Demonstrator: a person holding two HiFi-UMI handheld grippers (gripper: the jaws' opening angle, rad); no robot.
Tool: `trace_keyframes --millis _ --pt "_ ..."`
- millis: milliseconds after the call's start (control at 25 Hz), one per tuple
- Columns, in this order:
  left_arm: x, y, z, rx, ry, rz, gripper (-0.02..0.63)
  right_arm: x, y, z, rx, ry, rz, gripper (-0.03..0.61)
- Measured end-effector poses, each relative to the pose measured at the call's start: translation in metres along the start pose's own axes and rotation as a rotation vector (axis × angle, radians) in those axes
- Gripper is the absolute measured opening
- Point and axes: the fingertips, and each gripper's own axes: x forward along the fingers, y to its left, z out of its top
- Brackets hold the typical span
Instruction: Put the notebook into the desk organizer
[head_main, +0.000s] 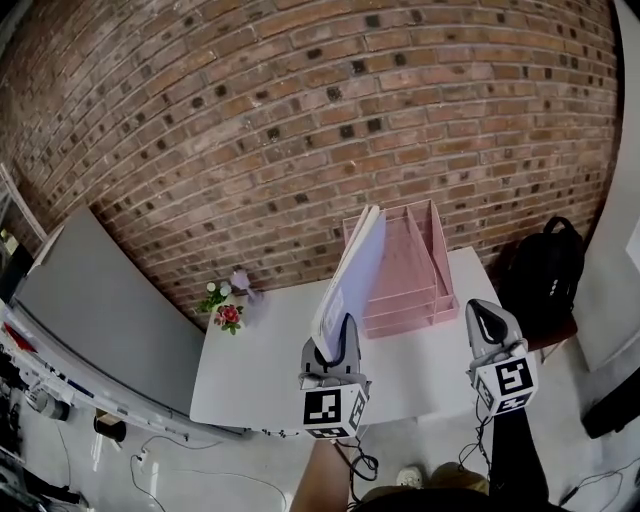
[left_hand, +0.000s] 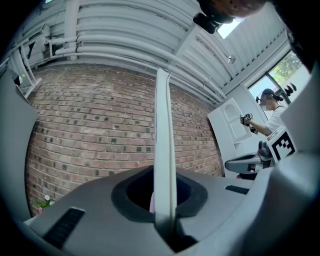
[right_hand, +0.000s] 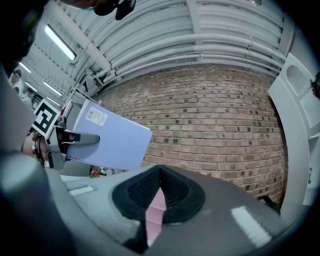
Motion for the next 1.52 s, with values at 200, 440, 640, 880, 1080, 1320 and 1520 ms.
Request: trace_keyframes --millis 200,440,640,880,1080,1320,1520 --pt "0.025 0.011 -0.005 0.018 0.009 0.022 0.035 0.024 -0.01 0.0 -0.003 -0.01 0.011 0.002" --pt "0.068 0.021 -0.017 0.067 0.038 0.07 0.035 0.063 -0.036 -0.01 0.003 -0.009 0.034 0.002" --pt "0.11 0.028 -0.034 0.123 0.084 0.12 0.035 0.105 -0.058 -0.018 0.012 -0.014 0.075 0.002" --pt "0.159 0.036 -0.052 0.185 0.125 0.177 0.035 0.149 -0.086 -0.039 0.044 -0.009 0.115 0.002" --pt "0.195 0.04 -0.076 0.231 0.189 0.197 0.035 0.178 -0.106 -0.058 0.063 0.006 0.143 0.002" --pt "0.23 0.04 -0.099 0.31 0.242 0.212 0.035 0.2 -0.129 -0.073 0.061 0.018 0.169 0.002" --pt "0.251 0.04 -0.115 0.439 0.314 0.23 0.037 0.209 -0.145 -0.082 0.069 0.02 0.172 0.002"
